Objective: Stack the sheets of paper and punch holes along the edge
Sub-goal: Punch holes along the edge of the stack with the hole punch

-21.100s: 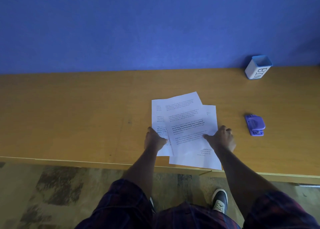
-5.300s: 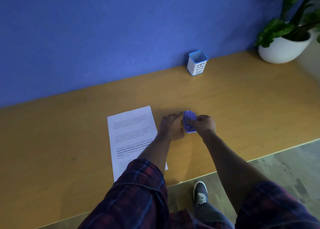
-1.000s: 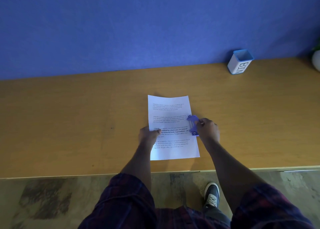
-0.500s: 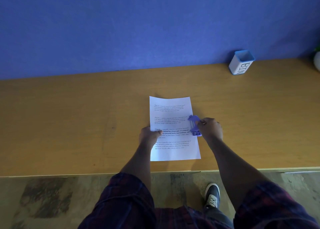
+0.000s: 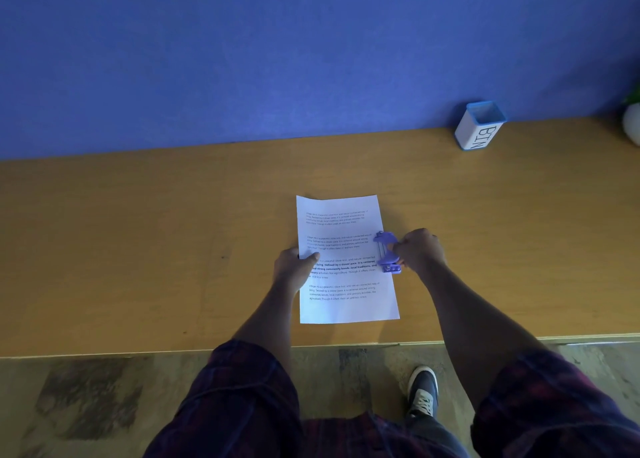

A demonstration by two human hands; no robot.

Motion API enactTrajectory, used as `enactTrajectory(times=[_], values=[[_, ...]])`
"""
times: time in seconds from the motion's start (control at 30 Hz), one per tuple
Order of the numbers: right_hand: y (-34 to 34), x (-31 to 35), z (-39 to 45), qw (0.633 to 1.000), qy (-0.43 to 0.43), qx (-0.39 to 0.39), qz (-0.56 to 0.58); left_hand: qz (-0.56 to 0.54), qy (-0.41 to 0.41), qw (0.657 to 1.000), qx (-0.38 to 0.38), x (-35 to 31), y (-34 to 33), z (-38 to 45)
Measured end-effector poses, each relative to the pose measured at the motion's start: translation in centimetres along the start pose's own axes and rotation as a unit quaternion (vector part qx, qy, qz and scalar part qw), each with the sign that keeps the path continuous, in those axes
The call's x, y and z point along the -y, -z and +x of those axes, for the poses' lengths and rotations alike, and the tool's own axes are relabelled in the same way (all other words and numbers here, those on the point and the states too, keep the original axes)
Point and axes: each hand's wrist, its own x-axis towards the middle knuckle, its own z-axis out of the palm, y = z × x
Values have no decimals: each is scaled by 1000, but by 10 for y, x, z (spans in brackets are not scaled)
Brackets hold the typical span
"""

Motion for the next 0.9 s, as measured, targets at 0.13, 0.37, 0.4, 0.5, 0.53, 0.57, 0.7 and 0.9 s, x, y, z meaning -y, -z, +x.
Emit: enactTrajectory(times=[0.13, 0.37, 0.4, 0.5, 0.53, 0.57, 0.7, 0.9], values=[[1, 5, 2, 1000, -10, 7, -17, 25, 3, 1000, 5, 2, -1, 3], [4, 16, 9, 995, -31, 20, -88, 35, 13, 999, -11, 1, -3, 7], [4, 16, 9, 995, -32, 20, -93, 36, 19, 999, -11, 1, -3, 8], [2, 18, 10, 993, -36, 23, -112, 34, 28, 999, -4, 1, -2, 11], [2, 19, 9, 992, -36, 22, -121, 34, 28, 999, -2, 1, -2, 12], [2, 20, 9, 991, -35, 19, -131, 33, 27, 999, -2, 2, -2, 12], [3, 25, 8, 983, -20, 13, -184, 32, 18, 999, -4, 4, -2, 11], [4, 29, 6, 963, -16, 15, -269, 45, 16, 999, -8, 5, -2, 11]])
